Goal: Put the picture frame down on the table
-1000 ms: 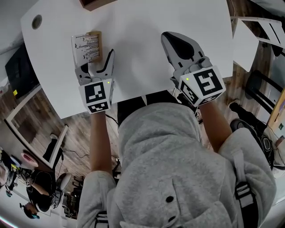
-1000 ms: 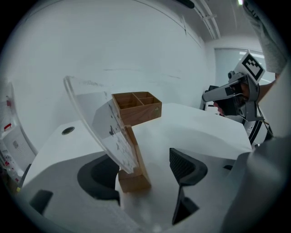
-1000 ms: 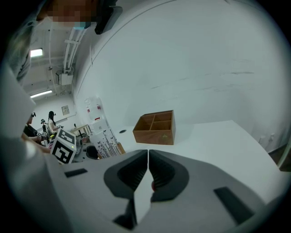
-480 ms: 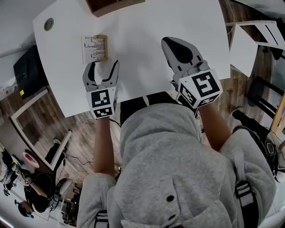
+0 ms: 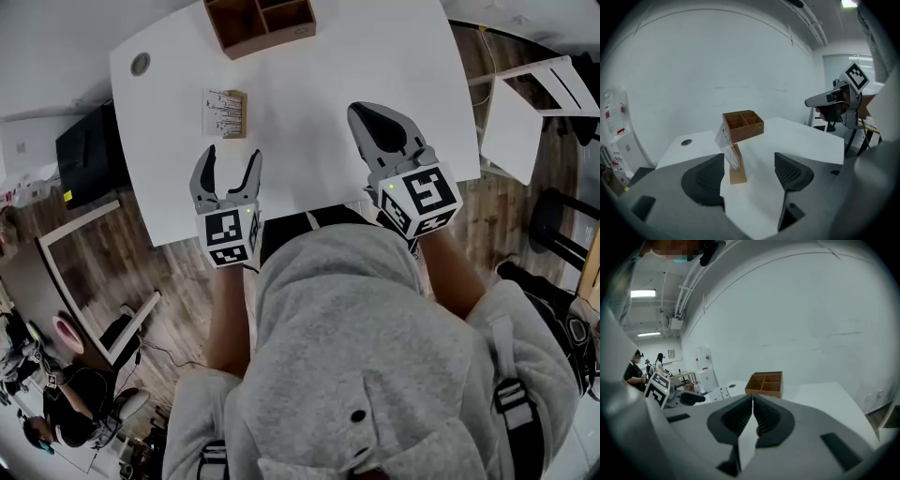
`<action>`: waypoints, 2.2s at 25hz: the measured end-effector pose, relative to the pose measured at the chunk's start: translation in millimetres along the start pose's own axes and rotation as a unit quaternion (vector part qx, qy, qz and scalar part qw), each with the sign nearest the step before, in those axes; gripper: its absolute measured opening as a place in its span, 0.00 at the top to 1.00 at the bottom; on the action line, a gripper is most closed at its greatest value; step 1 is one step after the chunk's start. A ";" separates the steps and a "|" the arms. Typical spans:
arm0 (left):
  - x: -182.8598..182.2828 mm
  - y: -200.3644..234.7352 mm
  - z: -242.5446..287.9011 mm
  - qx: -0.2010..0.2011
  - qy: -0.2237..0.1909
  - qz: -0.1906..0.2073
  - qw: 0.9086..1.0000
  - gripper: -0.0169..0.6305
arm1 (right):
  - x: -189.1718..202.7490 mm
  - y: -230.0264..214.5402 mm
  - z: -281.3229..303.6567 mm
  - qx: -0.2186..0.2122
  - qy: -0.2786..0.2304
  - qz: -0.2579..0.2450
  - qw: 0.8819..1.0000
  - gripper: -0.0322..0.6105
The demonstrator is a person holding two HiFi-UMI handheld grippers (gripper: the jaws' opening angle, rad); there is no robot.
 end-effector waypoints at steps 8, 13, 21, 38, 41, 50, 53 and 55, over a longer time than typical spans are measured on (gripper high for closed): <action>-57.2 -16.7 -55.9 -0.007 -0.091 -0.023 0.996 0.73 | -18.7 0.3 -25.0 0.002 -0.035 -0.016 0.999 0.91; -77.9 -31.4 -69.6 -0.008 -0.108 -0.013 0.994 0.94 | -18.6 -0.2 -38.2 0.006 -0.039 -0.021 0.999 0.91; -79.1 -36.2 -68.1 0.006 -0.102 0.009 0.995 0.94 | -23.2 4.3 -50.7 0.021 -0.050 -0.024 0.998 0.91; -60.4 -17.7 -121.2 0.021 -0.110 0.023 0.993 0.94 | -22.4 62.3 -75.1 0.046 -0.034 -0.008 0.998 0.91; -50.7 -17.0 -132.6 0.019 -0.107 0.017 0.994 0.94 | -18.4 73.6 -79.7 0.049 -0.031 -0.014 0.998 0.91; -22.6 -18.4 -162.9 0.004 -0.113 0.010 0.994 0.94 | -2.2 96.7 -97.1 0.058 -0.037 -0.009 0.998 0.91; -16.7 -19.2 -168.5 -0.003 -0.113 0.013 0.994 0.94 | 2.8 99.2 -99.4 0.057 -0.034 -0.006 0.998 0.91; -14.0 -20.5 -170.0 -0.003 -0.109 0.014 0.994 0.94 | 3.3 100.6 -100.6 0.057 -0.034 -0.009 0.998 0.91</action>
Point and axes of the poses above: the fingertips, and each gripper's own axes: z forward along the fingers, y to its left, x out of its underside, the point moved 8 cm from there along -z, backward along the fingers, and after that the axes turned 1 degree about -z, right-handed, at the moved point
